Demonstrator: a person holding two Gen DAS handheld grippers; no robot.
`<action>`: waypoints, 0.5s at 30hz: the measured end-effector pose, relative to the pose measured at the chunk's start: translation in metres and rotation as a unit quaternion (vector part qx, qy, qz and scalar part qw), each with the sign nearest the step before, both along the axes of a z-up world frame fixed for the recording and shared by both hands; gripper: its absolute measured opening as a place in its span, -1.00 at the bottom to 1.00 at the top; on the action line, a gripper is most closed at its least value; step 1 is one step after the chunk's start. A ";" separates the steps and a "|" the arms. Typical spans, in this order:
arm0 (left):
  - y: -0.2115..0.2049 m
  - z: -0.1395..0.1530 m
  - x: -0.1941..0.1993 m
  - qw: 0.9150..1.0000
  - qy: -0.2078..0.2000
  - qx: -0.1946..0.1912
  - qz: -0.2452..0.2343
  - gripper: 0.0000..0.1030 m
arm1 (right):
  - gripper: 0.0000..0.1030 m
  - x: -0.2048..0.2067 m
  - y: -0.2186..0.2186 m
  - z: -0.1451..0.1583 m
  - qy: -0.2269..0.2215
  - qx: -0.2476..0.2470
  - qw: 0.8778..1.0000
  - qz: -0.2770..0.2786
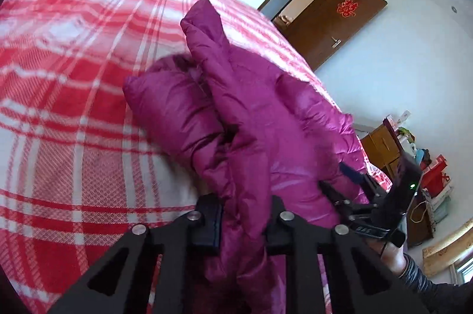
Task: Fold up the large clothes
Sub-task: 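Grasp the jacket edge with the left tool and lift it up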
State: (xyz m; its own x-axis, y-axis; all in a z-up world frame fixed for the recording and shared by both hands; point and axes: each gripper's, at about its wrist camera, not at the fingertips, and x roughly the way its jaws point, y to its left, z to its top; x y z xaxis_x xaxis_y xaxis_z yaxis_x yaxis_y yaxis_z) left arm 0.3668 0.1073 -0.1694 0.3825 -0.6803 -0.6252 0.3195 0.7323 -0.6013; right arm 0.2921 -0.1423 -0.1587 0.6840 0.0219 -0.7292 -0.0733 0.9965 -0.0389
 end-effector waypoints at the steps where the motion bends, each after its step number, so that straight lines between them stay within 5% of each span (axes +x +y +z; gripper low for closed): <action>1: 0.001 0.007 -0.002 1.000 -0.002 -0.011 0.001 -0.70 | 1.00 0.000 0.001 0.000 -0.001 0.001 1.000 0.000; 7: -0.016 0.055 -0.010 0.998 -0.009 -0.064 -0.009 -0.72 | 1.00 0.000 -0.004 0.000 0.008 0.004 1.000 0.001; 15: -0.086 0.112 -0.017 0.999 -0.019 -0.046 -0.021 -0.73 | 1.00 0.001 -0.018 0.007 0.004 0.054 0.998 0.013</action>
State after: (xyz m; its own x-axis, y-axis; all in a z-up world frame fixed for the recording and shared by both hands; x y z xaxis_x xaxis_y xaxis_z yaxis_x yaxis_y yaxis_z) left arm 0.3498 0.0208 -0.0572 0.3746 -0.7494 -0.5460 0.3719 0.6608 -0.6519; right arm 0.2930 -0.1600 -0.1517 0.6764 0.1191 -0.7268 -0.0995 0.9926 0.0701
